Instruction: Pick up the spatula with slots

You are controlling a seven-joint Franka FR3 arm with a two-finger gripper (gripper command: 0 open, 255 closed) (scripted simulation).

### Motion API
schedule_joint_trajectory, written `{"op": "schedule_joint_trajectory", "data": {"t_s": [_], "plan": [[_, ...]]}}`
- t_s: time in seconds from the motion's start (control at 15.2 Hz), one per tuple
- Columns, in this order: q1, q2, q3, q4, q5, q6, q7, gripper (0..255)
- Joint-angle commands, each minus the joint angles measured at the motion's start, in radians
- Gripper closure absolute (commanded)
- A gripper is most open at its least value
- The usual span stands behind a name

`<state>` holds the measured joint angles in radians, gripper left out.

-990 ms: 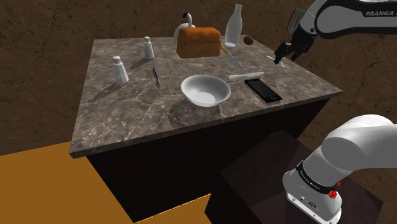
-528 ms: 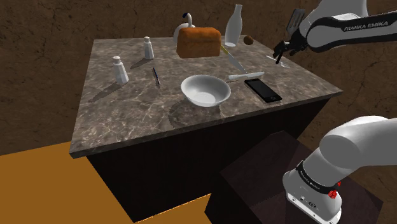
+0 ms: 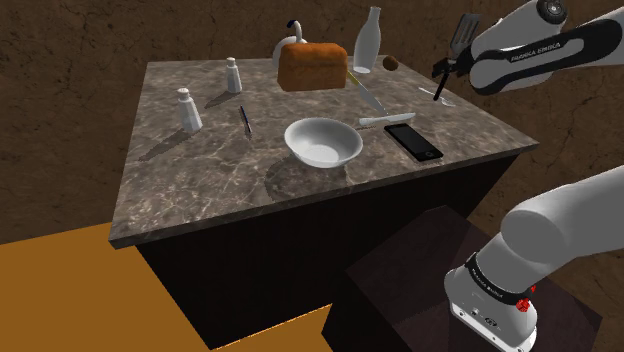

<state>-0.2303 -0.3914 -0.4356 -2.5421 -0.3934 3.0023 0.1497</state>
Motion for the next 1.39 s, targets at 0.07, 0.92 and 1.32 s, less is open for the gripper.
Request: {"op": "schedule_joint_trajectory", "data": {"t_s": [0.07,0.92,1.32], "plan": [[0.029,0.102,-0.071,0.044,0.031,0.165,-0.007,0],[0.887,0.312,-1.017,0.127,0.006,0.499,0.067,0],[0.882,0.308,-1.008,0.126,0.017,0.498,0.054,255]]}}
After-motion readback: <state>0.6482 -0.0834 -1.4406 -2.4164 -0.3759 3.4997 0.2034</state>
